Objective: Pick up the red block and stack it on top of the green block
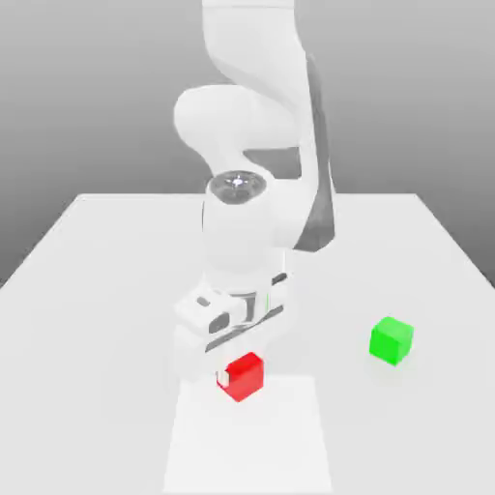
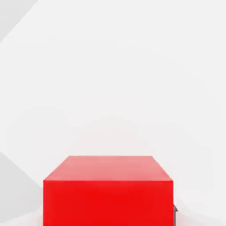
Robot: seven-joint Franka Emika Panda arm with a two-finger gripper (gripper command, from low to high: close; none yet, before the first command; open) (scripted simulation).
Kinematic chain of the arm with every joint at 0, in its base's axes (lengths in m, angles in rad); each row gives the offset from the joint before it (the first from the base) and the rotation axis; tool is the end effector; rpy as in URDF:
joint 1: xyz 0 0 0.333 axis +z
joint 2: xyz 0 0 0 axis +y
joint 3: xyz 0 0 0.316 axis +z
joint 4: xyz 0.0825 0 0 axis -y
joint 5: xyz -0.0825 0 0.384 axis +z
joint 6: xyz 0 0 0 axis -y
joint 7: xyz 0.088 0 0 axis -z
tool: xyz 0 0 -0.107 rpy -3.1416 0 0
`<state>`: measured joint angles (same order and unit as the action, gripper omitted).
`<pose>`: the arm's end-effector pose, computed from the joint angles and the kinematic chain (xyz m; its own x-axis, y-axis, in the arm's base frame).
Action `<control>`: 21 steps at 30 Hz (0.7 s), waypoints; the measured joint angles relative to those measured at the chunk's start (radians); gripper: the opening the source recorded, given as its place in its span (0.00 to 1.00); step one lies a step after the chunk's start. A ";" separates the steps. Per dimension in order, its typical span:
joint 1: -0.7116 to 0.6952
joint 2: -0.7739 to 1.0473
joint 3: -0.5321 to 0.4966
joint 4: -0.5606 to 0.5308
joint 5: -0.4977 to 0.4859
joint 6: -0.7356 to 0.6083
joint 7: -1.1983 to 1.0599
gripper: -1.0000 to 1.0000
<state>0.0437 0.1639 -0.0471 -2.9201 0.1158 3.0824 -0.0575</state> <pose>0.3247 -0.0118 0.1457 0.9981 -0.0608 -0.0010 -0.0608 -0.9981 0.0009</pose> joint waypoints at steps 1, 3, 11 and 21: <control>0.013 -0.023 -0.017 -0.003 -0.017 -0.020 0.013 0.00; 0.026 -0.086 -0.044 -0.011 -0.070 -0.073 0.053 0.00; 0.045 -0.308 0.002 -0.041 -0.136 -0.267 0.127 0.00; 0.301 -0.386 0.195 -0.033 -0.034 -0.351 0.214 0.00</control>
<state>0.3446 -0.2224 0.1477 -2.9529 0.0817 2.7312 0.1563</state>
